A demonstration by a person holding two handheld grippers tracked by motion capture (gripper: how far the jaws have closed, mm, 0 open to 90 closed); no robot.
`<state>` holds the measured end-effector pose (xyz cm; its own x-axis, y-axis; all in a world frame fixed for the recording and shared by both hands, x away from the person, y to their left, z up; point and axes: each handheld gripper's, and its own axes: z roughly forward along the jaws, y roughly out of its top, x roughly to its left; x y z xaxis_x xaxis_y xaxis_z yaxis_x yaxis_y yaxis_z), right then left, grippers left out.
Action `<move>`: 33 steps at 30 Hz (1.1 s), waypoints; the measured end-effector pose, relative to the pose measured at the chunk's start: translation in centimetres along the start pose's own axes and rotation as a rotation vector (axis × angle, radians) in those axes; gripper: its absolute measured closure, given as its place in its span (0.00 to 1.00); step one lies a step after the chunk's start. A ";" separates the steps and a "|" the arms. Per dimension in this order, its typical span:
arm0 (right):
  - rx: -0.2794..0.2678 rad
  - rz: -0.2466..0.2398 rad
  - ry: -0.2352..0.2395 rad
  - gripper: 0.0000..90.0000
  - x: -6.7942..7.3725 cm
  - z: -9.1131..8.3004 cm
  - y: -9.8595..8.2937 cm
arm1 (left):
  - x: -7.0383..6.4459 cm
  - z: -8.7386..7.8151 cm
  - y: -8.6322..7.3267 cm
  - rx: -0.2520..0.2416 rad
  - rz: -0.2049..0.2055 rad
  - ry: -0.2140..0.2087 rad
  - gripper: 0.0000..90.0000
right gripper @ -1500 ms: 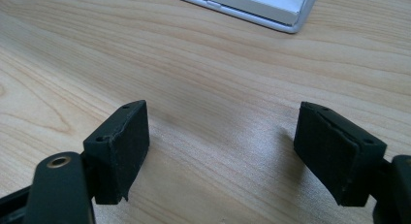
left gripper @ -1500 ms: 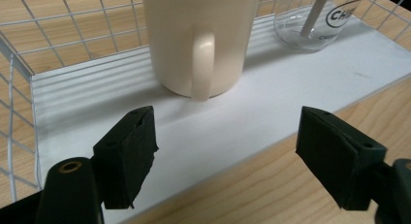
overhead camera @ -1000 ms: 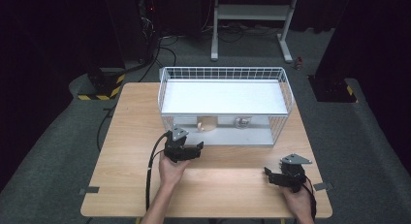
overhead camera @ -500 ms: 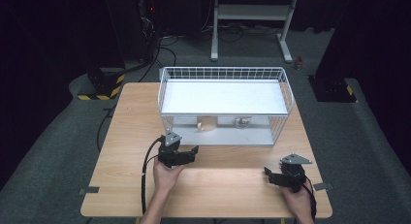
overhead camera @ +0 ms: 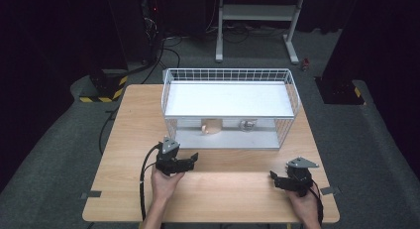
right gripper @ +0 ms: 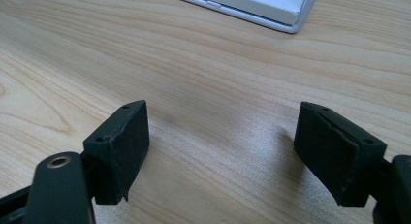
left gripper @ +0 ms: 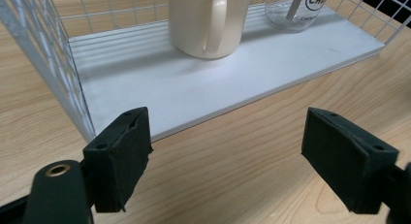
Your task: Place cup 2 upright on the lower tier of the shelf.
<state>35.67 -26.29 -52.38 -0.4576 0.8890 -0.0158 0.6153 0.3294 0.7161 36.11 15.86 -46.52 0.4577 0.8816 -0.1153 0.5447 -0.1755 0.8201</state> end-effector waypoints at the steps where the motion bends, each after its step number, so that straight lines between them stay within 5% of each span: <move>1: 0.000 0.000 0.000 0.23 0.0 0.0 0.0 | 0.0 -0.2 0.0 -0.003 0.001 0.001 0.20; 33: 0.000 0.000 0.000 0.23 0.0 0.0 0.0 | 2.2 -2.7 -2.9 0.001 -0.044 0.039 0.16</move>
<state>35.67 -26.29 -52.38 -0.4575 0.8891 -0.0159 0.6153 0.3294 0.7161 33.65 19.48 -47.60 0.4057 0.9049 -0.1290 0.5646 -0.1371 0.8139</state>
